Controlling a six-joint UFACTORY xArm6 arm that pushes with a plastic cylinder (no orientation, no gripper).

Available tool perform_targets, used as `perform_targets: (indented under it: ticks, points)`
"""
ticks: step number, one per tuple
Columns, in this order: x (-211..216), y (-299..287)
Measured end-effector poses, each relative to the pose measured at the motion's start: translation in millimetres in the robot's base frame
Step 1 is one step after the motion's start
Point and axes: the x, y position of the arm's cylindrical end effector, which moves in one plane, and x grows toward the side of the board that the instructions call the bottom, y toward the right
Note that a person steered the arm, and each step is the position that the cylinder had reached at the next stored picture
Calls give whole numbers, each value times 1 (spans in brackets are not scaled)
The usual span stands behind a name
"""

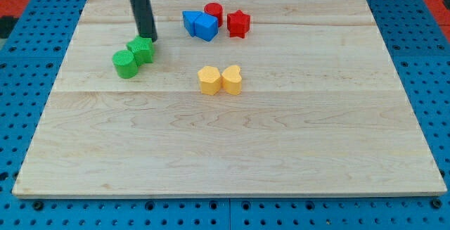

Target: Move the green blocks towards the yellow blocks

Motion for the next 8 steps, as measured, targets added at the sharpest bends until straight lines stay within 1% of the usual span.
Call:
perform_targets:
  ticks: [1,2,3,4,5,6,7,8]
  points:
    - [14,-1]
    - [14,-42]
    - [39,-37]
    - [65,-3]
    - [76,46]
    - [76,70]
    - [56,59]
    - [70,123]
